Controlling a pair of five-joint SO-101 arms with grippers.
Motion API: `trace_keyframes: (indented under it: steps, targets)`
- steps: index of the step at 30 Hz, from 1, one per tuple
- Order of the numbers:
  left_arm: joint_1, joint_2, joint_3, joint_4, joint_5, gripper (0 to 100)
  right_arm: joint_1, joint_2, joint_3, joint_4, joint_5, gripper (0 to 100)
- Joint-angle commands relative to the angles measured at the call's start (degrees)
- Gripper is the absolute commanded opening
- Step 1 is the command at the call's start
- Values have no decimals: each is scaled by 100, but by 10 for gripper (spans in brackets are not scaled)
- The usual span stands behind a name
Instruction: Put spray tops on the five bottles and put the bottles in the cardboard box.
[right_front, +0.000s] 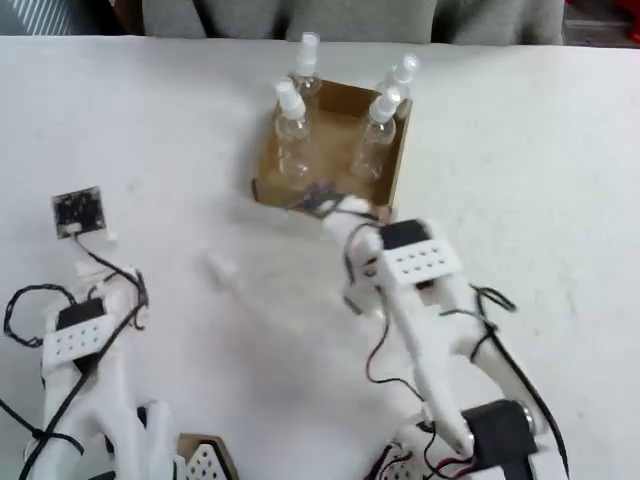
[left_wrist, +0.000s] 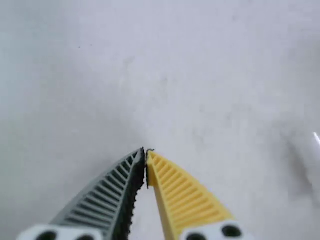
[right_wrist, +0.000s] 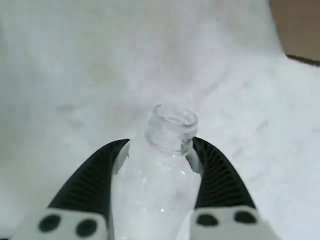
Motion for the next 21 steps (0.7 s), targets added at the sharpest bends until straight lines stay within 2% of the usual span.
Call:
trace_keyframes:
  steps: [1, 4, 7, 10, 18, 21]
  targets:
    - [462, 4, -686, 756, 62, 23, 831, -303, 18, -198, -229, 16]
    - [875, 31, -1371, 1934, 70, 23, 1244, -163, 237, -725, -299, 16]
    - [1367, 48, -1934, 2787, 79, 23, 1393, 57, 501, -1121, -299, 16]
    - [1727, 48, -2365, 3437, 510, 26, 1446, 189, 659, -1332, -360, 16]
    - [2580, 48, -2629, 3851, 738, 27, 1516, 277, 888, -1842, -536, 16]
    - [2633, 22, -2681, 3947, 1574, 27, 1525, 277, 949, -1877, -536, 16]
